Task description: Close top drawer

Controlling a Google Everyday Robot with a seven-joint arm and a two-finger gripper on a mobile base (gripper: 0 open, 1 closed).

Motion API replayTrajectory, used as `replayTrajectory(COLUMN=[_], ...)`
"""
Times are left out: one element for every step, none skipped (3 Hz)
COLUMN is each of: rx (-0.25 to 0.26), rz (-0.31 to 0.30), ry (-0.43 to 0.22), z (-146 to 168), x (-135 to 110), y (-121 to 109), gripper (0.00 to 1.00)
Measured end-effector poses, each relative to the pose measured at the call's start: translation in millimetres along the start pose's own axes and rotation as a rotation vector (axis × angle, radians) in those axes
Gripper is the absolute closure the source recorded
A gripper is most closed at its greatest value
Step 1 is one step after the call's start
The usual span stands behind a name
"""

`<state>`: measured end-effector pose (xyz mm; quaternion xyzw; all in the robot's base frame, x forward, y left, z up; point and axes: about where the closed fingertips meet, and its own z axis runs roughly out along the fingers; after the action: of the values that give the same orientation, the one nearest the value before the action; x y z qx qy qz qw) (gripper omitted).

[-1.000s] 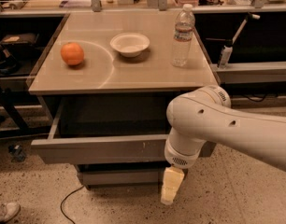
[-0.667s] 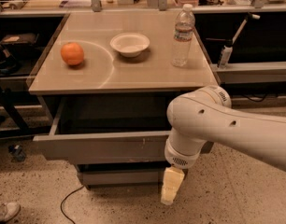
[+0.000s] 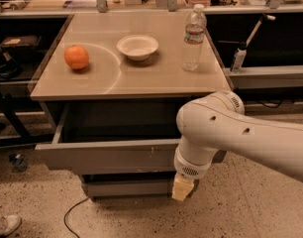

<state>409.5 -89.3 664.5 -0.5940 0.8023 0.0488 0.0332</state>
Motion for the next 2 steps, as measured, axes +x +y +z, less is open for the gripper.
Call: replayTrajectory(rx=[0.0, 0.013], rz=[0.0, 0.0], ry=[0.0, 0.013], z=[0.0, -0.4], x=[0.0, -1.0], y=[0.0, -4.9], gripper=[0.65, 0.88])
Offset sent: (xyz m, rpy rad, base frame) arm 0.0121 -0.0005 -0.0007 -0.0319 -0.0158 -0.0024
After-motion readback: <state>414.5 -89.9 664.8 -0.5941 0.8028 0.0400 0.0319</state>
